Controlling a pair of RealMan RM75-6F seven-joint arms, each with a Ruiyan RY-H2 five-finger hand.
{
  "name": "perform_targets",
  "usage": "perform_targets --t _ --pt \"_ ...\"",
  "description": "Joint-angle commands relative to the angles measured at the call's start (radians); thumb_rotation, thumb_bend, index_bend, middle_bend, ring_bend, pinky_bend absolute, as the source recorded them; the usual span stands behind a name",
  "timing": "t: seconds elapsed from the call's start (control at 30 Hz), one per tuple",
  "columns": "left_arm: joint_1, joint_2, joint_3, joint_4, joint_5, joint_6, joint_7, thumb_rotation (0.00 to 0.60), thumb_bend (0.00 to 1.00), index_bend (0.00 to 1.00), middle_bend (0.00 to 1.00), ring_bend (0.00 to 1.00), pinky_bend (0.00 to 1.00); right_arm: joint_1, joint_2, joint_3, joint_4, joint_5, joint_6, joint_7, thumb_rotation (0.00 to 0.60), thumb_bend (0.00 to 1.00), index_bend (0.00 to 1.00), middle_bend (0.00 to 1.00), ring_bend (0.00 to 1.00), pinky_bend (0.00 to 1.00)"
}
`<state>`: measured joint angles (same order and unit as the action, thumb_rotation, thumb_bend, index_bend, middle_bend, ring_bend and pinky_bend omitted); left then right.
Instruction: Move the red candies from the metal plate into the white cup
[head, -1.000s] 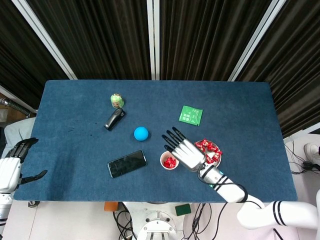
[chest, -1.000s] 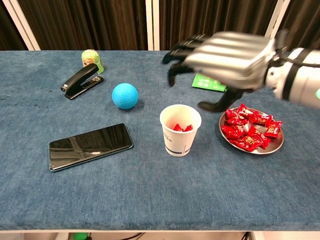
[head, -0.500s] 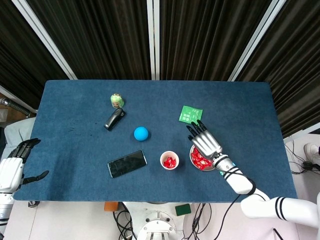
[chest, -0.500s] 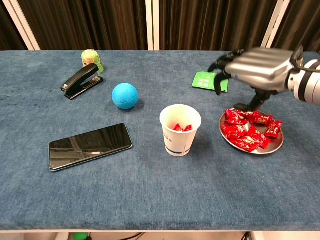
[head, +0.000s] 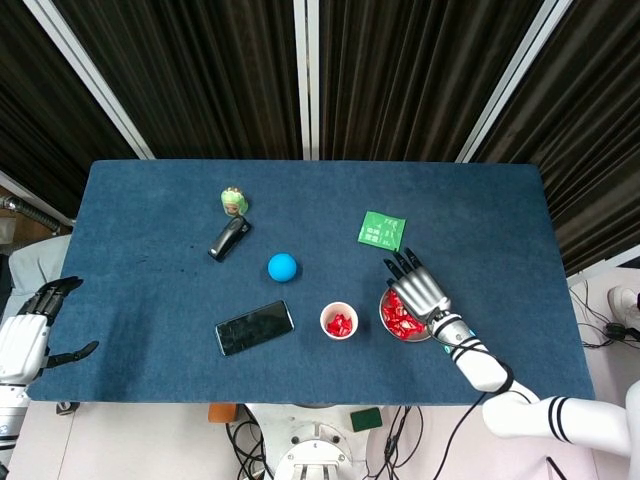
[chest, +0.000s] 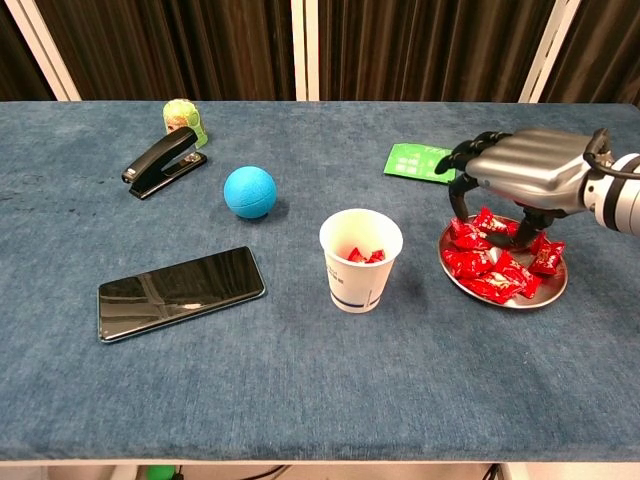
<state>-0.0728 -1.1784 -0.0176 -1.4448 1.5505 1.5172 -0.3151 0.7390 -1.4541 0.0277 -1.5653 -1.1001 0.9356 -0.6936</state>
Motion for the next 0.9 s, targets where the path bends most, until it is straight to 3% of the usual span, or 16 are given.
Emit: perform_targets --t 0.03,0.9 --pt "0.000 0.001 0.001 0.001 0.000 -0.001 -0.001 0.600 0.04 0.16 0.13 0.11 0.23 -0.004 -0.002 -0.006 0.005 0.001 0.001 0.000 0.600 0.35 0.45 0.05 0.00 0.00" --pt "-0.006 -0.005 0.002 0.011 -0.003 -0.012 -0.008 0.600 0.04 0.16 0.13 0.11 0.23 -0.005 -0.028 -0.024 0.032 0.018 -0.004 -0.023 0.600 0.34 0.43 0.05 0.00 0.00"
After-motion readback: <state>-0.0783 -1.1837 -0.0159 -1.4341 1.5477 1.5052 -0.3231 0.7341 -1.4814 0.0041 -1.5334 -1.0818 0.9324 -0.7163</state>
